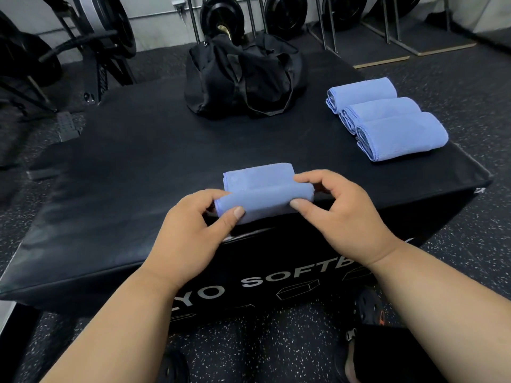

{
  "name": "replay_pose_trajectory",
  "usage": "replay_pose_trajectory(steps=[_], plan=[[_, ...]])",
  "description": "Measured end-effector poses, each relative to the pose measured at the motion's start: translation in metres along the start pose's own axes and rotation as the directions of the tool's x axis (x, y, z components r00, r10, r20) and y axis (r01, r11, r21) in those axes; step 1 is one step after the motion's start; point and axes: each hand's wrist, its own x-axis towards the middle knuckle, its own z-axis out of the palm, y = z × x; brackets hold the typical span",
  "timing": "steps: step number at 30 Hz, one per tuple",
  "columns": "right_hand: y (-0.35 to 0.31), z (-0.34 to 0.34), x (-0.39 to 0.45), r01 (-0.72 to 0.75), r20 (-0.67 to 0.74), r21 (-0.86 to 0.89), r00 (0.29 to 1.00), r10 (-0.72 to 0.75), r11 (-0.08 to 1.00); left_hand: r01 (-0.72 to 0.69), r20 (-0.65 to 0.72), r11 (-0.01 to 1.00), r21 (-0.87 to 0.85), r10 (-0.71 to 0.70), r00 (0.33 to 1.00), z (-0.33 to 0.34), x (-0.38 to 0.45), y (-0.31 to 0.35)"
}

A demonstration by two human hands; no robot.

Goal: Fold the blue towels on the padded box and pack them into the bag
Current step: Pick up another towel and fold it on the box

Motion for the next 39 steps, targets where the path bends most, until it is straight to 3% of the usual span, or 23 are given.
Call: replay_pose_trajectory(steps=[4,11,16,25,28,30,32,36,39], plan=[[-0.005,0.004,0.002,-0.098,-0.018,0.185,0.995,0.103,0.978,0.12,-0.064,0.985,-0.123,-0.128,0.99,0.004,0.001,0.007],[0.001,0.012,0.01,-0.212,-0.057,0.0,0.976,0.212,0.977,0.314,-0.14,0.942,-0.117,-0.329,0.934,0.021,0.012,0.012],[0.004,0.018,0.014,-0.179,-0.063,-0.233,0.984,0.169,0.956,0.399,-0.15,0.916,0.035,-0.39,0.909,0.027,0.022,0.013],[0.005,0.021,0.012,-0.132,-0.036,-0.288,0.991,0.127,0.949,0.363,-0.123,0.929,0.066,-0.353,0.927,0.029,0.027,0.013],[0.002,0.023,0.004,0.031,-0.086,-0.456,0.993,-0.079,0.889,0.379,-0.143,0.925,0.027,-0.372,0.917,0.03,0.027,0.012],[0.0,0.028,-0.002,0.181,-0.011,-0.52,0.976,-0.219,0.835,0.376,-0.168,0.927,0.005,-0.37,0.914,0.031,0.027,0.012],[0.001,0.035,-0.008,0.273,0.142,-0.539,0.962,-0.233,0.797,0.381,-0.179,0.924,-0.014,-0.377,0.909,0.031,0.027,0.013],[0.009,0.028,-0.012,0.247,0.244,-0.528,0.961,-0.134,0.813,0.422,-0.13,0.905,-0.061,-0.426,0.895,0.025,0.024,0.019],[0.011,0.018,-0.01,0.229,0.256,-0.489,0.96,-0.113,0.841,0.475,-0.038,0.879,0.048,-0.474,0.88,0.022,0.022,0.028]])
